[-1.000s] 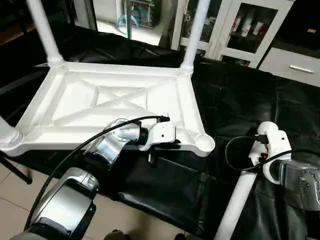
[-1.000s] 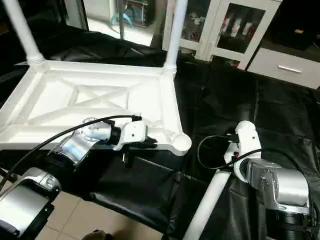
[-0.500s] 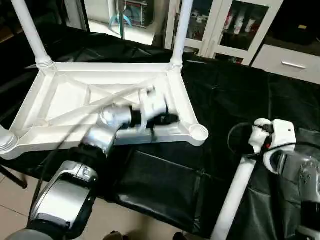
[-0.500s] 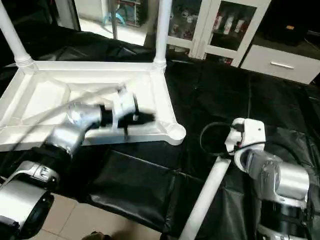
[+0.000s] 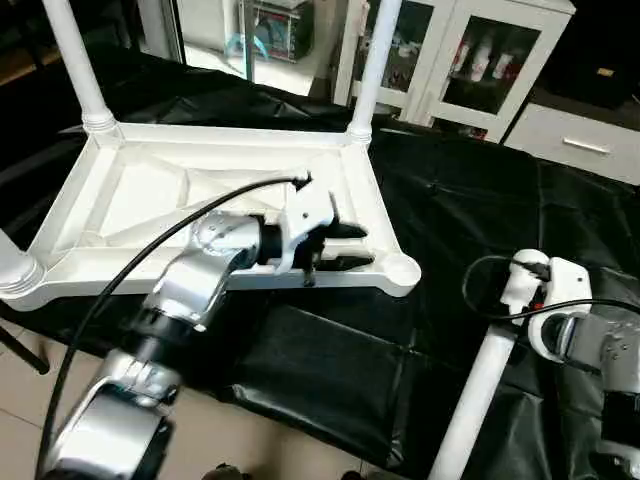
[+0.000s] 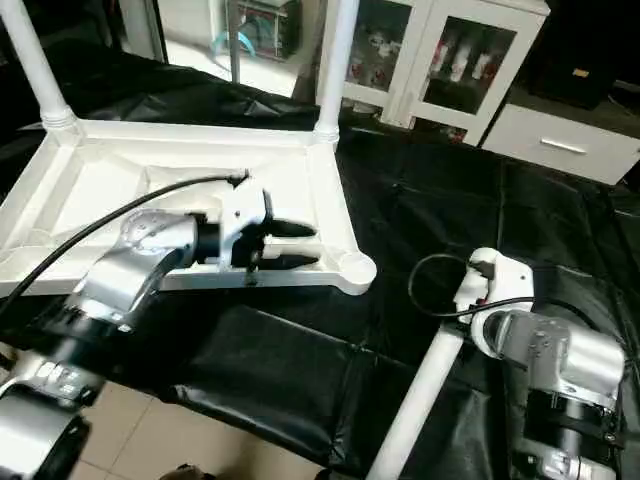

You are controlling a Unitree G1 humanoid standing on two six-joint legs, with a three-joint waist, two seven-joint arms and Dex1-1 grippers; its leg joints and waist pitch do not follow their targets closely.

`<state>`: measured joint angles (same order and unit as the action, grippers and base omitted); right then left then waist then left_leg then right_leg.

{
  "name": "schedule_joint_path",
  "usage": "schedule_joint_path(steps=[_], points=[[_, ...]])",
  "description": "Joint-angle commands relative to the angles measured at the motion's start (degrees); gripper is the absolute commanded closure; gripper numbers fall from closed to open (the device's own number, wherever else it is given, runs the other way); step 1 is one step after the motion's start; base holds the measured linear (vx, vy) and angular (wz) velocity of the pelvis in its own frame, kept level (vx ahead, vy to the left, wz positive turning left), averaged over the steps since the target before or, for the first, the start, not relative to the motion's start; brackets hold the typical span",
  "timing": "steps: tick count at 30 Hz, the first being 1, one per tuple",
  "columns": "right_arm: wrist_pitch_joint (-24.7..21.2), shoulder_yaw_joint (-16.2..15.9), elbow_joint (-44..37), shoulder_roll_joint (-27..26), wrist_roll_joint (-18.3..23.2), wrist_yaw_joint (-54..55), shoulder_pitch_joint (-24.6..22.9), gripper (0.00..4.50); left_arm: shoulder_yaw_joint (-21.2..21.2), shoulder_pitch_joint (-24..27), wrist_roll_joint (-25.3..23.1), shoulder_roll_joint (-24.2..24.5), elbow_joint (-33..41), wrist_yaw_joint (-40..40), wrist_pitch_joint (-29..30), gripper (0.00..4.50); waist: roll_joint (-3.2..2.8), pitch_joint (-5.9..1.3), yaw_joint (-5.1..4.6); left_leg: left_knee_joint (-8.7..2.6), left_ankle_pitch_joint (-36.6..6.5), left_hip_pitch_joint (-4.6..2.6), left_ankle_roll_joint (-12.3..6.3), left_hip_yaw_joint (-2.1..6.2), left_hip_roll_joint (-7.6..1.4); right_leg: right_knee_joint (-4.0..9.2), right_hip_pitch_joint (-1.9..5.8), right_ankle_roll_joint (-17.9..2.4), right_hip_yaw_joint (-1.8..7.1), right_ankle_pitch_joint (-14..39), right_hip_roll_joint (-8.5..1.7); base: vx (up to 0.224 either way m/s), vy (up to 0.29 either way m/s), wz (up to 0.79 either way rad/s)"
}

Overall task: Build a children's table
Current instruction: Rotate table base

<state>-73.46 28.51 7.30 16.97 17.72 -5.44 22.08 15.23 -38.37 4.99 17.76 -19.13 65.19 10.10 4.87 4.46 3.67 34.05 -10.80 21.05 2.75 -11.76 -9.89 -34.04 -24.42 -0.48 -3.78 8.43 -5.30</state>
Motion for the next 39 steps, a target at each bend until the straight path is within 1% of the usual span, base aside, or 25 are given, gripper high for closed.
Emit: schedule_joint_path(steps=[1, 2, 3, 4, 5, 6, 7, 8, 9, 12, 14, 15, 16, 18, 20, 23, 25, 26, 29, 31, 32, 34, 36, 38, 39], points=[[-2.70, 3.46, 3.41, -1.00, 0.93, 1.12, -0.37, 0.70, 1.78, 0.66, 1.09, 0.37, 3.57, 2.33, 2.88, 2.23, -0.17, -3.58, -0.18, -4.44, -12.23, -1.25, 1.94, 1.49, -3.14, 4.12, 2.42, -8.52, 2.70, 19.72, -3.55, 0.000, 0.000, 0.00], [-2.68, 5.01, 4.19, -1.45, 1.52, 1.39, 0.37, 0.79, 2.13, 1.29, 1.37, 0.80, 5.20, 2.91, 4.26, 2.23, -0.29, -3.68, -0.23, -4.40, -12.78, -1.49, 2.54, 1.54, -3.17, 4.17, 2.33, -8.23, 2.69, 20.38, -3.63, 0.000, 0.000, 0.00], [-2.55, 5.71, 4.57, -1.65, 1.78, 1.54, 0.70, 0.86, 2.23, 1.63, 1.49, 0.97, 6.00, 3.05, 4.93, 2.23, 0.07, -3.58, -0.22, -4.46, -12.92, -1.36, 2.55, 1.56, -3.13, 4.24, 2.33, -7.99, 2.62, 21.06, -3.60, 0.000, 0.000, 0.00], [-2.35, 7.49, 4.95, -2.18, 2.25, 2.28, 1.52, 0.93, 1.99, 2.32, 2.26, 0.86, 7.66, 2.43, 6.06, 2.23, -0.01, -3.58, -0.21, -4.45, -13.18, -1.39, 2.66, 1.55, -3.13, 4.30, 2.31, -7.90, 2.64, 21.45, -3.68, 0.000, 0.000, 0.00], [-2.37, 7.74, 5.01, -2.25, 2.33, 2.36, 1.62, 0.93, 1.96, 2.34, 2.30, 0.84, 7.75, 2.33, 6.16, 2.23, -0.06, -3.62, -0.28, -4.48, -13.28, -1.32, 2.82, 1.64, -3.11, 4.33, 2.33, -7.79, 2.57, 21.64, -3.68, 0.000, 0.000, 0.00], [-2.55, 10.75, 5.68, -3.09, 3.31, 3.27, 2.87, 1.03, 1.61, 2.62, 2.81, 0.58, 8.73, 1.10, 7.36, 2.23, 0.02, -3.64, -0.38, -4.44, -13.31, -1.27, 2.99, 1.65, -3.11, 4.23, 2.33, -7.74, 2.58, 21.33, -3.68, 0.000, 0.000, 0.00], [-2.77, 12.02, 6.08, -3.36, 3.65, 3.64, 3.43, 1.14, 1.50, 2.70, 2.89, 0.53, 8.97, 0.79, 7.62, 2.23, 0.02, -3.62, -0.37, -4.47, -13.24, -1.25, 2.86, 1.67, -3.03, 4.38, 2.33, -7.36, 2.49, 21.55, -3.58, 0.000, 0.000, 0.00], [-2.77, 12.02, 6.08, -3.36, 3.65, 3.64, 3.43, 1.24, 1.50, 2.70, 2.89, 0.53, 8.97, 0.79, 7.62, 2.23, 0.05, -3.63, -0.45, -4.48, -13.25, -1.24, 2.87, 1.65, -3.04, 4.36, 2.32, -7.26, 2.53, 21.50, -3.60, 0.000, 0.000, 0.00], [-2.31, 11.84, 6.06, -3.06, 3.38, 3.68, 3.51, 1.31, 1.39, 2.79, 2.76, 0.55, 9.54, 0.35, 8.20, 2.23, -0.14, -3.69, -0.42, -4.49, -12.99, -1.18, 2.96, 1.69, -3.00, 4.33, 2.43, -7.05, 2.50, 21.31, -3.53, 0.000, 0.000, 0.00], [-2.18, 12.06, 6.24, -2.57, 2.94, 3.73, 3.91, 1.66, 1.42, 3.09, 2.54, 0.81, 10.95, 0.15, 9.44, 2.23, -0.06, -3.78, -0.50, -4.48, -12.13, -1.16, 2.93, 1.65, -2.97, 4.21, 2.50, -7.03, 2.51, 20.12, -3.48, 0.000, 0.000, 0.00], [-2.37, 12.61, 6.51, -2.50, 3.05, 4.06, 4.22, 1.66, 1.56, 3.20, 2.64, 0.97, 11.65, -0.09, 10.05, 2.23, -0.11, -3.78, -0.52, -4.47, -11.60, -1.19, 2.88, 1.60, -2.99, 4.10, 2.49, -7.33, 2.52, 19.25, -3.40, 0.000, 0.000, 0.00], [-2.73, 13.16, 6.77, -2.15, 3.40, 4.31, 4.42, 1.84, 1.82, 3.37, 2.95, 1.02, 12.74, -0.43, 10.94, 2.23, -0.24, -3.76, -0.53, -4.47, -11.48, -1.18, 2.97, 1.59, -2.98, 4.09, 2.49, -7.49, 2.52, 18.87, -3.37, 0.000, 0.000, 0.00], [-2.73, 13.16, 6.77, -2.15, 3.40, 4.31, 4.42, 1.84, 1.82, 3.37, 2.95, 1.02, 12.74, -0.43, 10.94, 2.23, -0.21, -3.77, -0.52, -4.47, -11.58, -1.23, 2.99, 1.55, -2.99, 4.10, 2.47, -7.55, 2.54, 18.72, -3.34, 0.000, 0.000, 0.00], [-3.76, 12.69, 6.81, -1.45, 3.93, 3.31, 4.13, 2.12, 2.17, 3.49, 3.12, 0.86, 13.27, -0.66, 11.51, 2.23, -0.16, -3.70, -0.49, -4.48, -12.05, -1.22, 2.91, 1.56, -2.94, 4.16, 2.52, -7.50, 2.51, 19.20, -3.28, 0.000, 0.000, 0.00], [-4.28, 12.53, 6.61, -1.39, 4.04, 3.02, 3.80, 2.20, 2.47, 3.63, 3.04, 0.66, 13.38, -0.81, 11.59, 2.23, -0.04, -3.67, -0.49, -4.44, -12.56, -1.19, 2.75, 1.55, -2.92, 4.33, 2.49, -7.08, 2.52, 20.42, -3.39, 0.000, 0.000, 0.00], [-4.23, 13.33, 6.65, -1.67, 4.13, 3.25, 3.89, 2.51, 2.79, 3.92, 3.13, 0.23, 13.86, -1.02, 11.94, 2.23, 0.09, -3.68, -0.53, -4.46, -12.41, -1.14, 2.77, 1.63, -2.96, 4.42, 2.42, -6.49, 2.48, 21.60, -3.41, 0.000, 0.000, 0.00], [-3.56, 14.00, 7.08, -1.66, 4.39, 3.36, 4.20, 2.56, 2.88, 4.13, 3.35, -0.11, 14.40, -1.23, 12.31, 2.23, 0.01, -3.68, -0.53, -4.45, -12.44, -1.19, 2.90, 1.61, -2.98, 4.47, 2.31, -6.43, 2.49, 21.48, -3.39, 0.000, 0.000, 0.00], [-3.29, 14.47, 7.30, -1.39, 4.63, 3.36, 4.55, 2.64, 2.97, 4.27, 3.42, -0.24, 14.83, -1.43, 12.56, 2.23, 0.19, -3.67, -0.60, -4.43, -12.50, -1.18, 2.89, 1.59, -3.02, 4.44, 2.34, -6.53, 2.50, 21.27, -3.42, 0.000, 0.000, 0.00], [-2.64, 15.49, 7.42, -0.58, 5.30, 3.14, 5.43, 2.68, 2.90, 4.41, 3.64, -0.41, 15.39, -1.93, 12.91, 2.23, 0.22, -3.62, -0.58, -4.37, -12.48, -1.10, 2.56, 1.55, -2.93, 4.51, 2.34, -6.45, 2.49, 21.67, -3.41, 0.000, 0.000, 0.00], [-2.25, 17.67, 7.46, 0.48, 6.92, 2.33, 7.18, 2.69, 2.34, 4.31, 4.18, -0.70, 15.40, -2.26, 13.05, 2.23, 0.17, -3.62, -0.61, -4.34, -12.41, -1.07, 2.41, 1.53, -2.83, 4.55, 2.35, -6.11, 2.46, 22.17, -3.33, 0.000, 0.000, 0.00], [-2.49, 18.58, 7.68, 0.86, 7.44, 2.18, 7.85, 2.70, 2.17, 4.27, 4.33, -0.82, 15.38, -2.37, 13.10, 2.23, 0.29, -3.78, -0.61, -4.26, -11.73, -1.01, 2.20, 1.54, -2.82, 4.38, 2.49, -6.12, 2.45, 21.44, -3.33, 0.000, 0.000, 0.00], [-2.28, 20.42, 7.95, 1.57, 8.99, 1.35, 9.17, 2.70, 1.79, 4.27, 4.66, -1.19, 15.38, -2.67, 13.31, 2.23, 0.17, -3.74, -0.65, -4.22, -10.92, -0.88, 1.86, 1.42, -2.78, 4.24, 2.51, -6.40, 2.46, 20.05, -3.15, 0.000, 0.000, 0.00], [-3.75, 23.44, 8.19, 2.03, 10.98, 0.94, 11.28, 2.70, 1.43, 4.08, 4.77, -1.72, 14.90, -3.35, 13.29, 2.23, 0.22, -3.80, -0.68, -4.14, -9.84, -0.83, 1.43, 1.34, -2.75, 4.05, 2.61, -6.85, 2.49, 18.59, -3.11, 0.000, 0.000, 0.00], [-5.01, 24.43, 7.38, 2.90, 13.00, -0.56, 12.77, 2.70, 0.50, 3.57, 4.82, -2.67, 14.14, -5.40, 14.19, 2.23, 0.25, -4.03, -0.57, -3.92, -7.62, -0.76, 0.45, 1.20, -2.71, 3.50, 2.81, -8.19, 2.48, 14.65, -2.89, 0.000, 0.000, 0.00], [-5.52, 25.15, 7.09, 3.26, 14.05, -1.15, 13.62, 2.70, 0.00, 3.15, 4.71, -3.15, 13.58, -6.87, 14.38, 2.23, 0.01, -4.13, -0.57, -3.79, -6.66, -0.67, -0.14, 1.15, -2.70, 3.35, 2.92, -9.03, 2.50, 12.51, -2.82, 0.000, 0.000, 0.00]])
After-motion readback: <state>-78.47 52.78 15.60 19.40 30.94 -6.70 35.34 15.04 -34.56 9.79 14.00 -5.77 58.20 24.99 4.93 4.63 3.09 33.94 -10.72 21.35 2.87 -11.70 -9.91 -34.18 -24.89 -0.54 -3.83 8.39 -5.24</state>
